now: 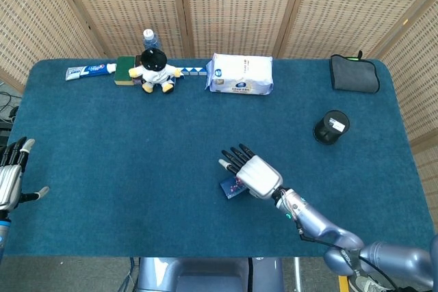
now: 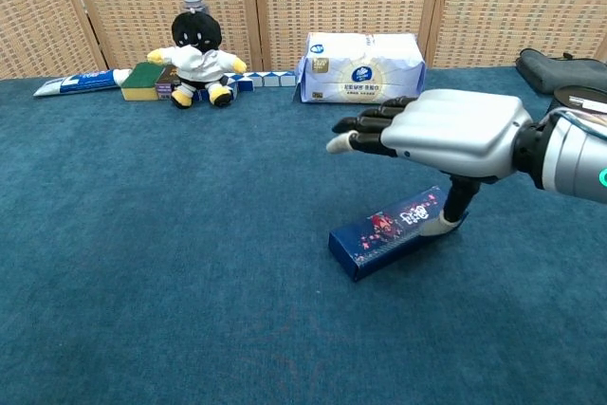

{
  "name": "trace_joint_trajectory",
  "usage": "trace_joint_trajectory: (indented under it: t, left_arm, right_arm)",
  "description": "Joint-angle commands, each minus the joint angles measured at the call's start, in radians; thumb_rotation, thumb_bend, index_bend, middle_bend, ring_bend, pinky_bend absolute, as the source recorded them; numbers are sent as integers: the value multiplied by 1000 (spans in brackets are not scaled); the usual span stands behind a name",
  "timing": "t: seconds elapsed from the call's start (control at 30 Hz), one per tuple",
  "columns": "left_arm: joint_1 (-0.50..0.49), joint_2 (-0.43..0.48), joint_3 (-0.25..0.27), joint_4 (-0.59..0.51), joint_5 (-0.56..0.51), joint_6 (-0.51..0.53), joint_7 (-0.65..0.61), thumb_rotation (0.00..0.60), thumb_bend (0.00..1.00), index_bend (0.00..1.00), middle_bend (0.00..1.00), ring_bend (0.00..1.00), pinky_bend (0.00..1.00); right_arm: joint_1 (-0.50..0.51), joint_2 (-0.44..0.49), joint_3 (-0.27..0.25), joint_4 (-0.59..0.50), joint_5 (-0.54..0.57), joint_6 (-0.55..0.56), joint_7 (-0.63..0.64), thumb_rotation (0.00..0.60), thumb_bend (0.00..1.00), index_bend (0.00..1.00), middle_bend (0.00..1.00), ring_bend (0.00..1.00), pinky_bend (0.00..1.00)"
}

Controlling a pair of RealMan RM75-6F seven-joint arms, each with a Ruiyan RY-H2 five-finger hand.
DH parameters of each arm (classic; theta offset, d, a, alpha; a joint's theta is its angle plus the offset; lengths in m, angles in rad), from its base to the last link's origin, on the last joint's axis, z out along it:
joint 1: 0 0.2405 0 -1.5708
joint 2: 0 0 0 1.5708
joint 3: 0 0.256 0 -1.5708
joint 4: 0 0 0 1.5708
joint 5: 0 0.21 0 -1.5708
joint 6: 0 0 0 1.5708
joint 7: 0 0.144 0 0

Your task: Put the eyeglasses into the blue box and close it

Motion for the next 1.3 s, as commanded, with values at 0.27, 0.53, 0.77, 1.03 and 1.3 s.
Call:
trace_joint_trajectory:
  t: [0.27,0.53,0.77,1.03,1.3]
  left_arm:
    - [0,0,-3,1,-5,0,-2,600,0,0,0,0,0]
    - [-1,2,-4,3,-8,-4,-10,600,0,0,0,0,0]
    - [0,5,-4,3,-7,-4,-14,600,0,0,0,0,0]
    - [0,3,-3,1,-6,-3,-11,600,0,0,0,0,0]
    - [0,4,-4,0,-7,-2,-12,600,0,0,0,0,0]
  right_arm:
    - [74,-31,-62,81,148,-130,-159,600,19,0,0,0,1]
    - [83,-84,-67,143,118,-109,-98,600,189,5,60,0,1]
    - [67,-127,-74,223,-16,-19,51,600,455,312,472,29,9]
    - [63,-136,-86,266,-75,10,131,600,466,364,501,78,36]
    - [60,-76,-79,174,-12,-39,137,600,176,9,0,0,36]
